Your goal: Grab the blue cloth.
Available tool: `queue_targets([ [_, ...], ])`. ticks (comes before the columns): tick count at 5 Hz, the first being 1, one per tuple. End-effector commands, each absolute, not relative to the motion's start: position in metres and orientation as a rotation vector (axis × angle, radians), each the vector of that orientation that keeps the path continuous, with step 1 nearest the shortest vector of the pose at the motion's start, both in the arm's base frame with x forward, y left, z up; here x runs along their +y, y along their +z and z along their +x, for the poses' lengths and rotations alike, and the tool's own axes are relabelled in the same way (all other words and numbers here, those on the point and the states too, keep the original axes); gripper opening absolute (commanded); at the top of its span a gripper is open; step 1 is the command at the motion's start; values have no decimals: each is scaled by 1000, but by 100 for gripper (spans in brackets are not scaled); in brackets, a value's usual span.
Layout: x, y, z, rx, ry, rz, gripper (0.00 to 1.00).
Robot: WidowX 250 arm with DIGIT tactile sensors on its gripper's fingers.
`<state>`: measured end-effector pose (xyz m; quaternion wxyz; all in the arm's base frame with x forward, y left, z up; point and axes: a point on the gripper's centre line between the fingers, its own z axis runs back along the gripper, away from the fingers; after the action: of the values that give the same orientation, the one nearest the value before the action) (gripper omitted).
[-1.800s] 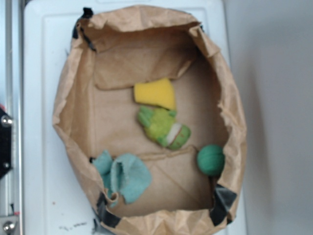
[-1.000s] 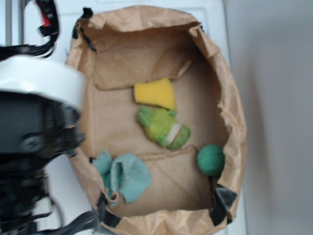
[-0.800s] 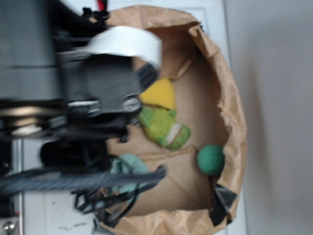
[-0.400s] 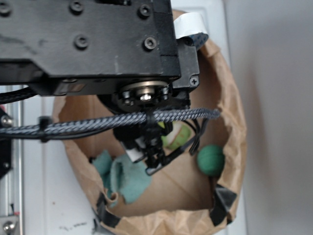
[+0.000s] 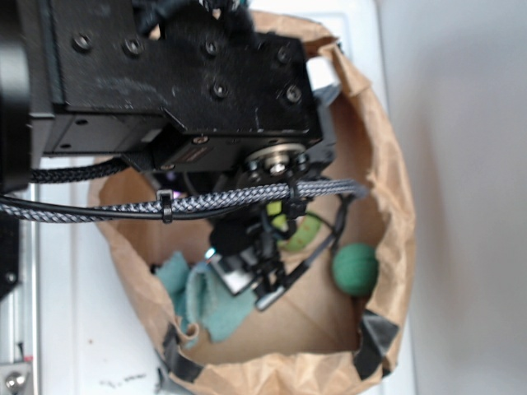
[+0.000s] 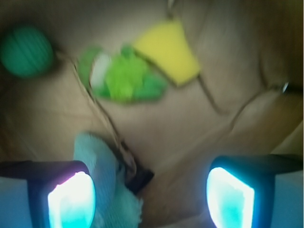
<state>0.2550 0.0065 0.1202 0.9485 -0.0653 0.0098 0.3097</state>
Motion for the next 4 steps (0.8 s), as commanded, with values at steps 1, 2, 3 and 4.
queue_targets([
  [1,-39,109,245,68,612,-175,100],
  [2,-51,96,250,60,582,-212,100],
  [3,-56,87,260,72,565,-240,100],
  [4,-46,76,298,107,575,-231,100],
])
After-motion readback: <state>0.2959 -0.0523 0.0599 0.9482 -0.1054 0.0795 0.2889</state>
